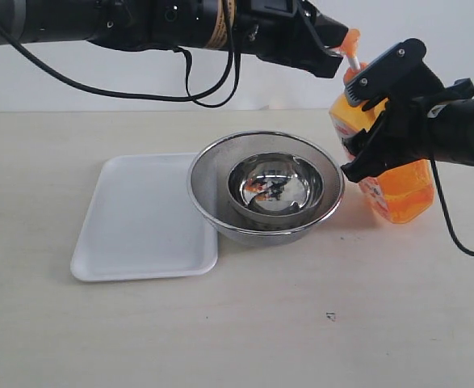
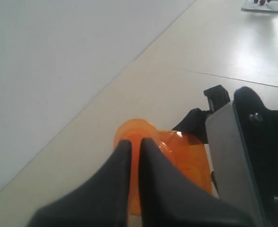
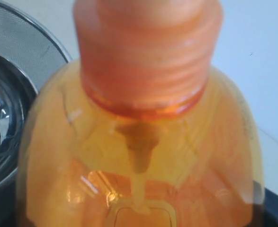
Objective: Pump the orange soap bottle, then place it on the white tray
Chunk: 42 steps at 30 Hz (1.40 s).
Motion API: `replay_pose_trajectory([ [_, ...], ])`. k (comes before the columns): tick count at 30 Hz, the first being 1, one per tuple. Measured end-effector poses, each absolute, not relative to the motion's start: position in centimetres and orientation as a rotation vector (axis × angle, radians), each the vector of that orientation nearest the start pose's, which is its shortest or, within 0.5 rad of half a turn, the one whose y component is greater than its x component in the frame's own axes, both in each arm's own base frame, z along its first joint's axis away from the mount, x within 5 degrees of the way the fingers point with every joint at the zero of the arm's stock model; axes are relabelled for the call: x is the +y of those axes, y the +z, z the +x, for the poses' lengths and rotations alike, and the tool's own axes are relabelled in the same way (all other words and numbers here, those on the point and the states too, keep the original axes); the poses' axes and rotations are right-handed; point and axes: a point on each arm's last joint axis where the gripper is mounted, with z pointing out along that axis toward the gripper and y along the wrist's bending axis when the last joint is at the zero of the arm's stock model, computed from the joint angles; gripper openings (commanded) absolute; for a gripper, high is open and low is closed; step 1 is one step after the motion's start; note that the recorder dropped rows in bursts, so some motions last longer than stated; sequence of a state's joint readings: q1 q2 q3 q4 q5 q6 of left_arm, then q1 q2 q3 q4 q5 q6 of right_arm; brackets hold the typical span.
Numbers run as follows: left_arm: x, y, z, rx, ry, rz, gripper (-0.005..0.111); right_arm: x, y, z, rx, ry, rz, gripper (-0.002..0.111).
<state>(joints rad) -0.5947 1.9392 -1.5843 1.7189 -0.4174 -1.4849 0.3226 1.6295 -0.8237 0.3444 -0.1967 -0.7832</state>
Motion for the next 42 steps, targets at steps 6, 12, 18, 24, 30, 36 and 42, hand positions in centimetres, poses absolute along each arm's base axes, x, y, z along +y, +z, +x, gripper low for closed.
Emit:
replay_pose_trajectory([
  [6, -28.5, 31.0, 36.2, 1.599, -0.562, 1.031, 0.005, 10.1, 20.8, 32.1, 1.974, -0.133, -0.732, 0.000],
  [12, -28.6, 32.1, 36.2, 1.562, -0.551, 1.031, 0.005, 10.1, 20.8, 32.1, 1.974, -0.133, -0.733, 0.000],
  [18, -28.6, 32.9, 36.3, 1.538, -0.547, 1.021, 0.005, 10.2, 20.8, 32.1, 1.974, -0.130, -0.732, 0.000],
  [24, -29.2, 32.6, 36.3, 1.537, -0.555, 1.031, 0.005, 10.2, 20.8, 32.1, 1.975, -0.129, -0.731, 0.000],
  [30, -30.4, 31.3, 36.5, 1.549, -0.566, 1.053, 0.005, 10.2, 20.8, 32.1, 1.976, -0.127, -0.727, 0.000],
  [36, -30.7, 30.6, 36.8, 1.562, -0.568, 1.057, 0.005, 10.2, 20.8, 32.1, 1.976, -0.127, -0.726, 0.000],
  [42, -31.0, 30.2, 37.0, 1.577, -0.603, 1.045, 0.005, 10.2, 20.8, 32.1, 1.978, -0.125, -0.722, 0.000],
])
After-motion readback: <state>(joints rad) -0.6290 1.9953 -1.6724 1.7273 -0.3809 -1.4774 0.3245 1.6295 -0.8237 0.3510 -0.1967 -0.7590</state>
